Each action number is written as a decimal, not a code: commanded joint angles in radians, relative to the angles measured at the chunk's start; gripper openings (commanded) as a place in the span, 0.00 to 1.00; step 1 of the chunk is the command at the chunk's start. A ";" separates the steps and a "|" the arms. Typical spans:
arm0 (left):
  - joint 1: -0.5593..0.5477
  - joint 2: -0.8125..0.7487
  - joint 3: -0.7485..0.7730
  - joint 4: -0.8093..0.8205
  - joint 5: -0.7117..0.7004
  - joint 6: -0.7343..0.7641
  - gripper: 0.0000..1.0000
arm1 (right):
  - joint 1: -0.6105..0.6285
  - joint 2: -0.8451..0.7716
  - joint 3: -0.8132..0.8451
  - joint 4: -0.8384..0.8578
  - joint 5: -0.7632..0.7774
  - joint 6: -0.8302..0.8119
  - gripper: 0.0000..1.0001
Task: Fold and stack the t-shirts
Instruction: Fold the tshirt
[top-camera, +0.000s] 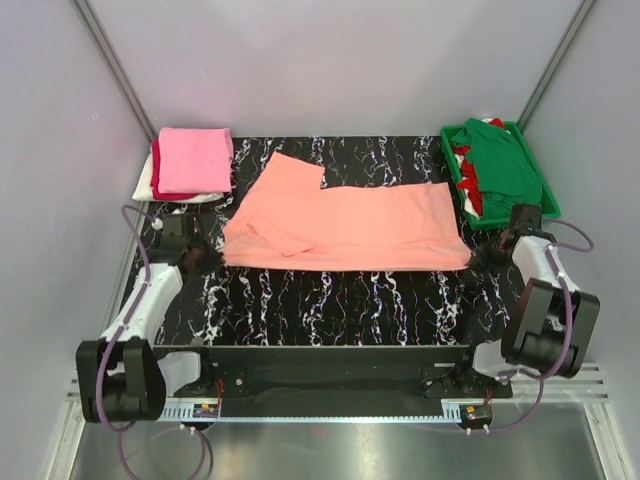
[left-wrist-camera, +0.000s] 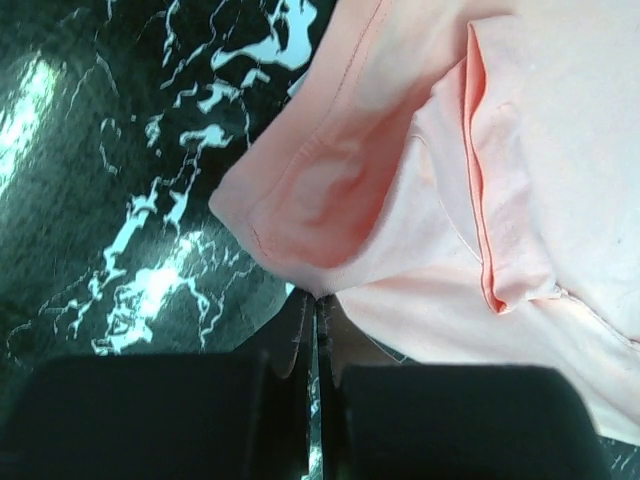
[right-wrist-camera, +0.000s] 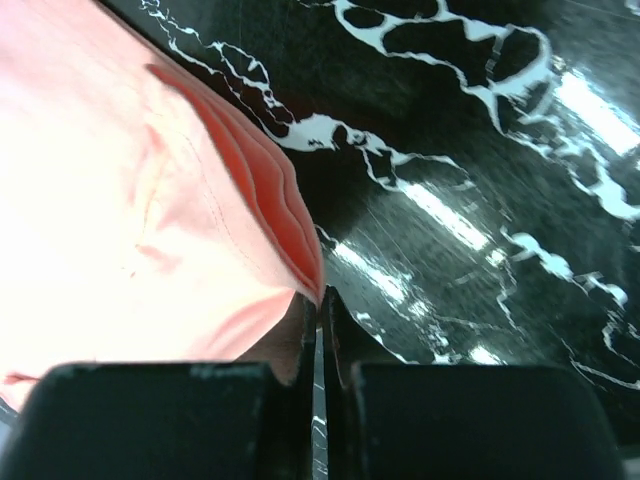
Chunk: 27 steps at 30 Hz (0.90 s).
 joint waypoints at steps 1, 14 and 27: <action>0.006 -0.092 -0.052 -0.085 -0.016 -0.020 0.00 | -0.028 -0.080 -0.048 -0.053 0.113 -0.008 0.00; -0.017 -0.358 -0.115 -0.224 0.153 -0.062 0.78 | -0.046 -0.272 -0.059 -0.123 0.044 0.012 0.99; -0.060 -0.185 -0.139 0.021 0.172 -0.017 0.60 | 0.922 -0.119 0.359 -0.071 0.238 0.072 0.72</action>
